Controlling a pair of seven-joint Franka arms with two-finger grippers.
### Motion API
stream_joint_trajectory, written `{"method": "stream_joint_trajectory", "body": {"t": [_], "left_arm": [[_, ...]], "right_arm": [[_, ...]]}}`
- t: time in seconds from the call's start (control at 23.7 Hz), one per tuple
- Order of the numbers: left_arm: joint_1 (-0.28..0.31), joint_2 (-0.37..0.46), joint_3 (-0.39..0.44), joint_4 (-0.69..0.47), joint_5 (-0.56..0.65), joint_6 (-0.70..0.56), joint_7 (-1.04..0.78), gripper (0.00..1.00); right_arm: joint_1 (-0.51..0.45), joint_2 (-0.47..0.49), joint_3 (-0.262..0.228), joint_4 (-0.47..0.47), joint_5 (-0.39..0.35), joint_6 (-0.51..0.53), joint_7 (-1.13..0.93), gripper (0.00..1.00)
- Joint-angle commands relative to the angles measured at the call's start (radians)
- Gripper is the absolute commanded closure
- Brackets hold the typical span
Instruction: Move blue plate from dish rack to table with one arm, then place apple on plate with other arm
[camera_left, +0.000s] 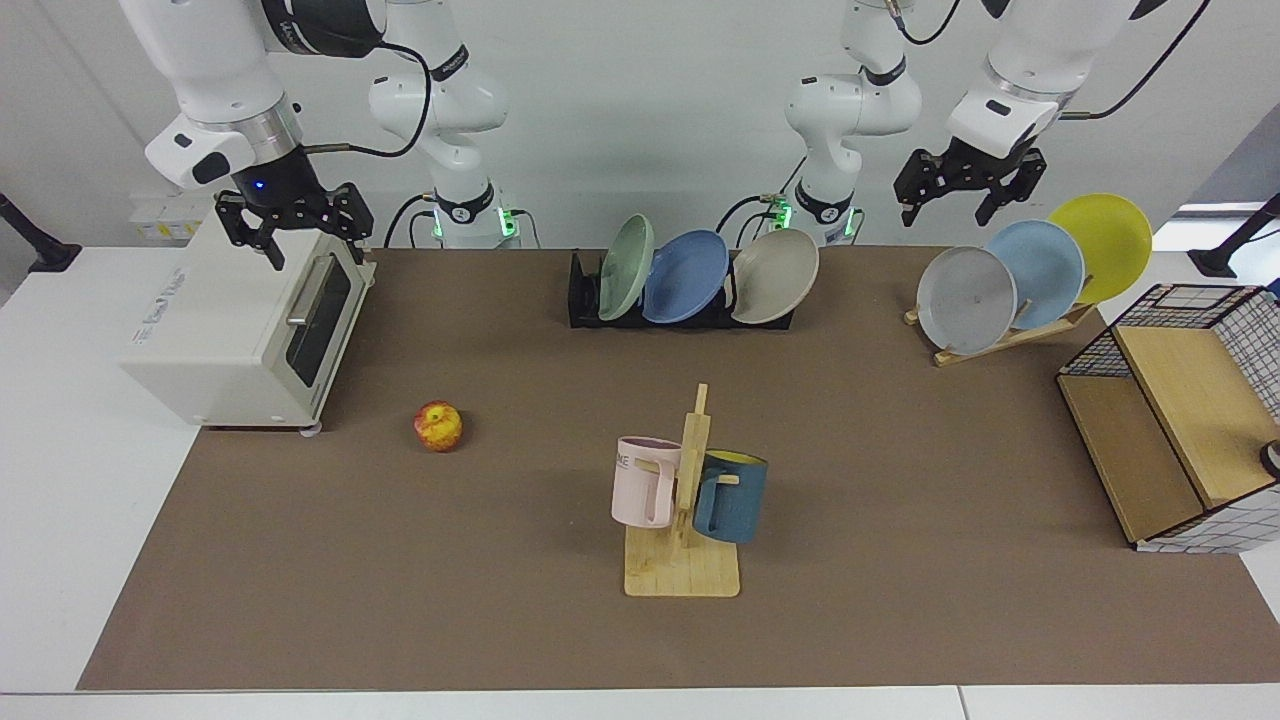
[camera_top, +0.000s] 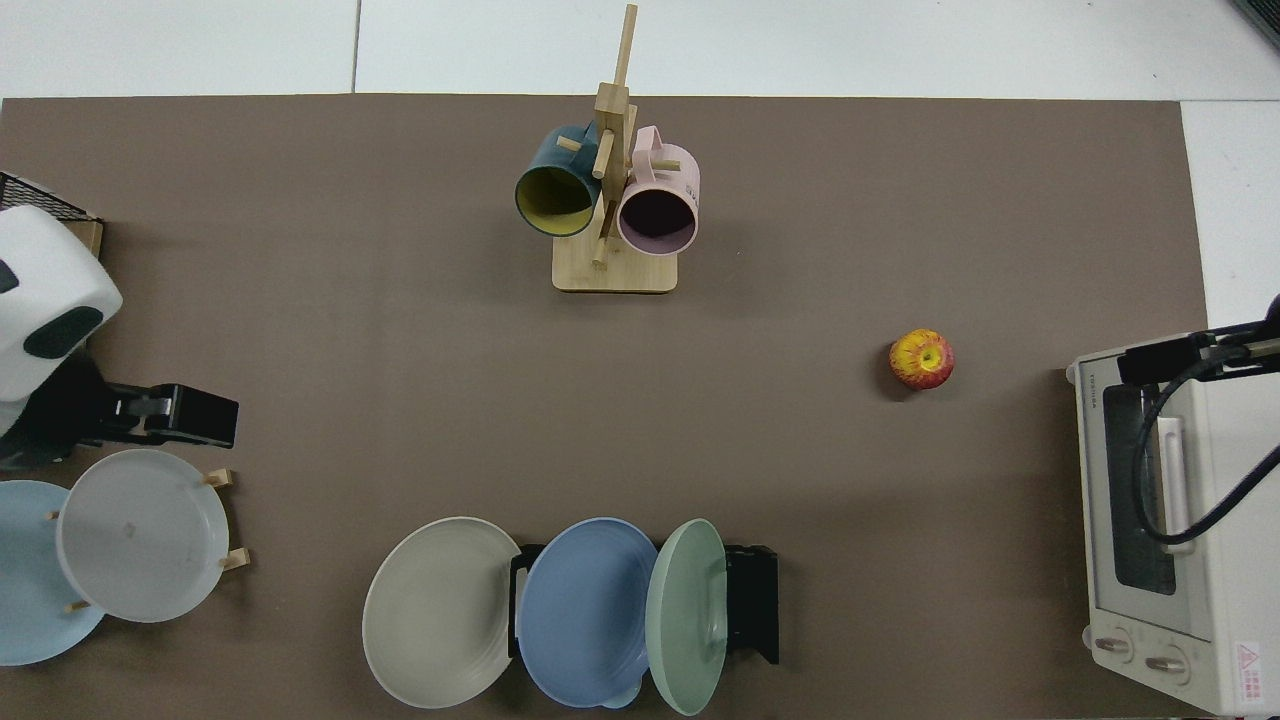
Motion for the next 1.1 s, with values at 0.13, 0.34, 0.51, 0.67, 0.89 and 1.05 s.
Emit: {"method": "stream_joint_trajectory", "body": {"t": [0.13,0.34,0.51,0.67,0.89,1.05], "left_arm": [[-0.003,-0.147,-0.074,-0.252,-0.021,0.118,-0.063,0.00],[-0.002,-0.186,-0.156,-0.385,-0.090,0.234,-0.122,0.00],[0.004,-0.218,-0.269,-0.522,-0.150,0.311,-0.139,0.00],[0.004,-0.295,-0.282,-0.649,-0.257,0.365,-0.121,0.00],[0.000,-0.290,-0.331,-0.721,-0.316,0.467,-0.102,0.00],[0.004,-0.285,-0.334,-0.744,-0.380,0.487,0.010,0.00]], "right_arm": [[-0.008,-0.012,0.006,-0.010,0.000,0.014,0.018,0.00],[-0.008,-0.012,0.006,-0.010,0.000,0.014,0.018,0.00],[-0.008,-0.012,0.006,-0.010,0.000,0.014,0.018,0.00],[-0.008,-0.012,0.006,-0.010,0.000,0.014,0.018,0.00],[-0.009,-0.012,0.006,-0.010,0.000,0.014,0.018,0.00],[-0.009,-0.012,0.007,-0.010,0.000,0.014,0.018,0.00]]}}
